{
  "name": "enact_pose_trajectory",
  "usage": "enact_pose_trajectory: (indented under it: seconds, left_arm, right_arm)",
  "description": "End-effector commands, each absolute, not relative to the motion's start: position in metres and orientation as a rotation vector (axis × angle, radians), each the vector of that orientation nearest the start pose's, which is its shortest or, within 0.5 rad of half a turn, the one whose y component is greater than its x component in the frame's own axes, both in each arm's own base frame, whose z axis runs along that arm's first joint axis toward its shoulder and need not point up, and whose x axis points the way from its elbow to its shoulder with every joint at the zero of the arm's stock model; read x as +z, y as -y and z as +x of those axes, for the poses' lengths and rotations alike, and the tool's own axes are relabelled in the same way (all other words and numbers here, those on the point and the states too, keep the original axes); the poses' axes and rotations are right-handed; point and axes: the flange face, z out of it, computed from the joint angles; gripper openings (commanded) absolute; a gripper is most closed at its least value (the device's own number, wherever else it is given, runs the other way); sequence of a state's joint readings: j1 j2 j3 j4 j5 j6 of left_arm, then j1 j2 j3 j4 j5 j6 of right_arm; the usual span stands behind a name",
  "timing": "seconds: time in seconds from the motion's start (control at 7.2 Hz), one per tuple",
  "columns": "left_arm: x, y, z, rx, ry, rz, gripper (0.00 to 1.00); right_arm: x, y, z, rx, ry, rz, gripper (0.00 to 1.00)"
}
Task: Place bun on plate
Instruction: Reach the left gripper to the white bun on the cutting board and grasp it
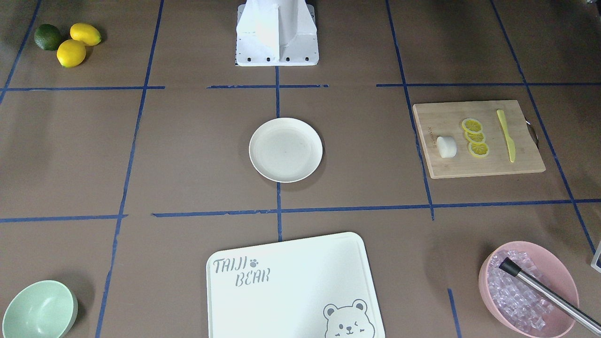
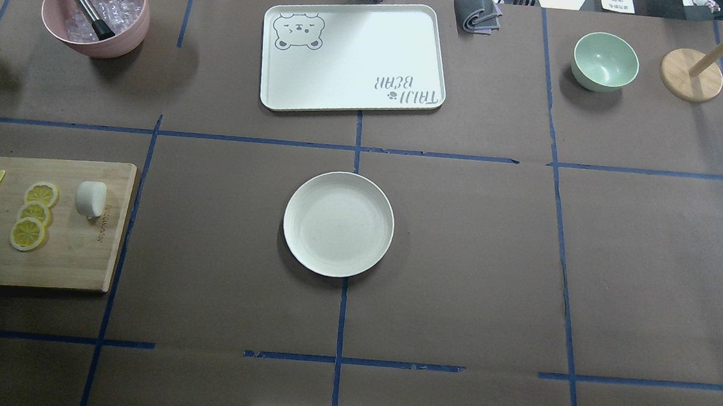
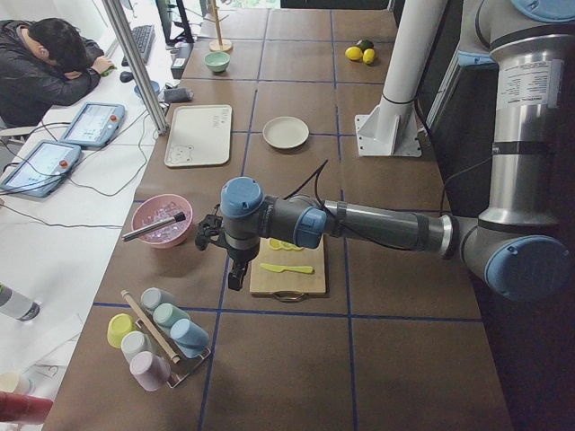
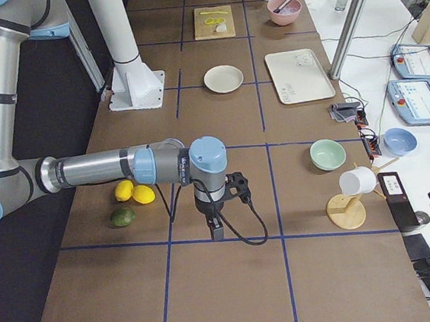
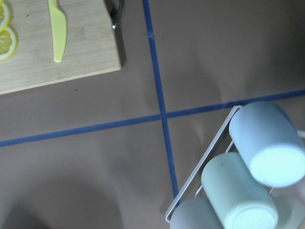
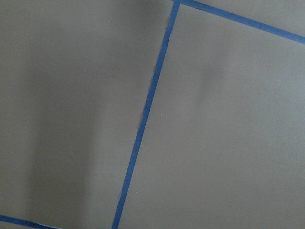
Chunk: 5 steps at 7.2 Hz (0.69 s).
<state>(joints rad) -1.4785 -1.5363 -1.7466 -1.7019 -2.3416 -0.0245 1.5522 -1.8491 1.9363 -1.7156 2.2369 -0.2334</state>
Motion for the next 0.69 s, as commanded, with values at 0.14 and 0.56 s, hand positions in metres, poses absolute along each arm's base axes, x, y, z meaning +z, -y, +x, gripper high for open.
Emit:
enact_pose_trajectory:
  seconds: [0.14, 0.56]
  left_arm:
    - [0.515, 0.500, 0.129, 0.246, -0.882, 0.137, 1.00]
    - [0.470, 0.482, 0.198, -0.009, -0.876, 0.062, 1.00]
  right_arm:
    - [0.624, 0.370, 0.066, -0.162, 0.666, -0.008, 1.00]
    - [0.626, 0.370, 0.066, -0.158, 0.666, -0.013, 1.00]
